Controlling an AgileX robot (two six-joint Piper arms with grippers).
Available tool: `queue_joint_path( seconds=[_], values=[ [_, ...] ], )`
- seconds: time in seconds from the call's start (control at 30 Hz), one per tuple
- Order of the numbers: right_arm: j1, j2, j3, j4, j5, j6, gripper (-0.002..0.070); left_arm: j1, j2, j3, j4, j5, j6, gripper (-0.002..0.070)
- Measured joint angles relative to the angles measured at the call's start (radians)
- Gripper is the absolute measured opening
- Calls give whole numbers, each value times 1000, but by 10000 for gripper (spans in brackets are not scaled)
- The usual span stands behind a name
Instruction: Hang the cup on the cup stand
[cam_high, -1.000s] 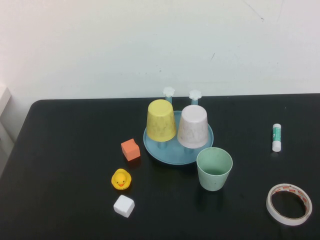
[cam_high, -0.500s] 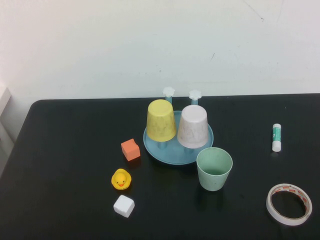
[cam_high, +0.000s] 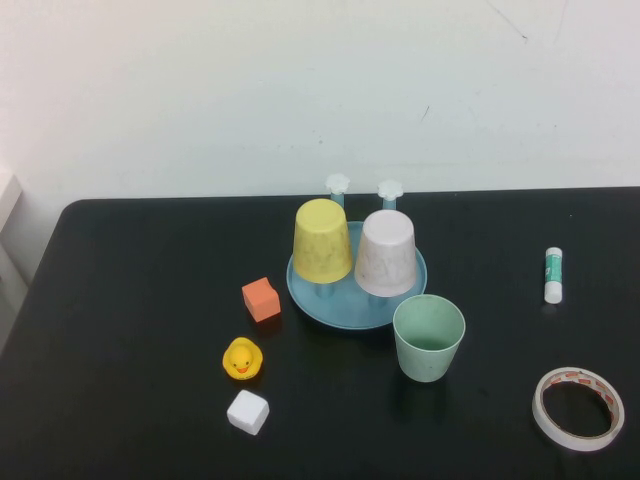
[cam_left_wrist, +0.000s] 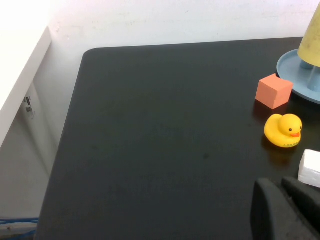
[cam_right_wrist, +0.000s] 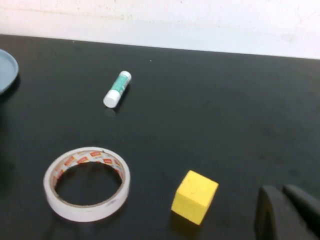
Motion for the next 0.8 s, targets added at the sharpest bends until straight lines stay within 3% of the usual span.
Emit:
queue_joint_path(
  seconds=[0.23,0.4,0.67,0.8],
  values=[
    [0,0,0,-27,2,-8,-1,0,0,0,0,-10,0,-1],
    [0,0,5,-32,-47,-8,-1,0,0,3,31,-130,0,-1],
    [0,0,9,-40,-520,-17,-1,0,0,3,91,-644,0,-2],
    [0,0,9,-59,-740,0,-1,0,0,3,95,-774,0,-2]
  ],
)
